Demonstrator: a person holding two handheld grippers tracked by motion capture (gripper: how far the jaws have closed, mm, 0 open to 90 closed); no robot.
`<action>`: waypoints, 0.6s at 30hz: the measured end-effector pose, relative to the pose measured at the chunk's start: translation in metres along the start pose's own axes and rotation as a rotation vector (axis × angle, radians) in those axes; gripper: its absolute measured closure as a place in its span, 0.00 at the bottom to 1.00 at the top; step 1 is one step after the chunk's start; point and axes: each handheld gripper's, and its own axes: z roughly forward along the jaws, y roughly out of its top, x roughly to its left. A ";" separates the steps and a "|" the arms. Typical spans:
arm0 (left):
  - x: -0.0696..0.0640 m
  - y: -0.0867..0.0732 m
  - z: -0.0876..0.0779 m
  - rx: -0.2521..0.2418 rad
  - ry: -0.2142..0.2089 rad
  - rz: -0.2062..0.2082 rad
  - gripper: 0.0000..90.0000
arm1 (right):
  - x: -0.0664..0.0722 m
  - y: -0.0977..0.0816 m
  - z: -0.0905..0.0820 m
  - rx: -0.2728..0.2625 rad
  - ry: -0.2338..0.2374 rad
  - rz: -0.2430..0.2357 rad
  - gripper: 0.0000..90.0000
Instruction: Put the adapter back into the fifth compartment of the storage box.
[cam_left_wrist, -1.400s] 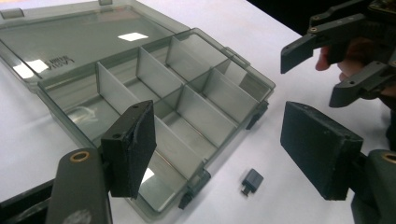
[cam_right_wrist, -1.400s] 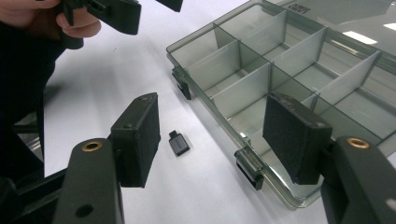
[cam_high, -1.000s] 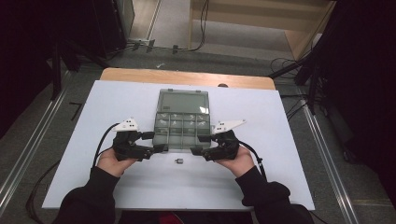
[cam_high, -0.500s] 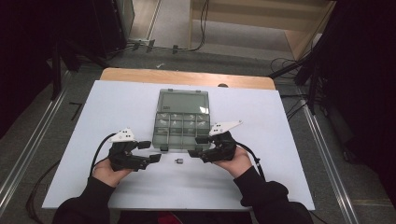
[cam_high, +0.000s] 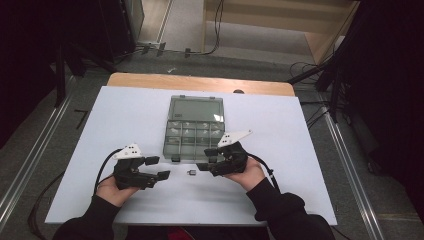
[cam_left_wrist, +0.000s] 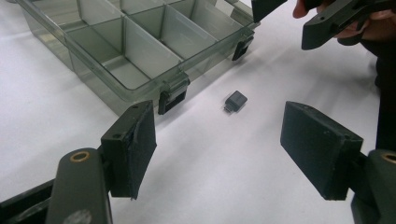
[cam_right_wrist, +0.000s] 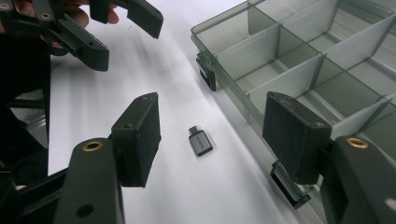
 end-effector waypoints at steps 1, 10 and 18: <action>0.000 -0.001 0.000 -0.001 0.002 0.000 0.30 | 0.001 0.000 0.001 0.008 0.002 0.005 0.40; 0.000 -0.003 -0.002 0.006 0.013 0.001 0.30 | 0.003 -0.001 0.012 0.040 0.009 -0.011 0.40; 0.000 -0.005 -0.004 0.011 0.021 -0.007 0.30 | 0.005 -0.001 0.018 0.049 0.020 -0.022 0.40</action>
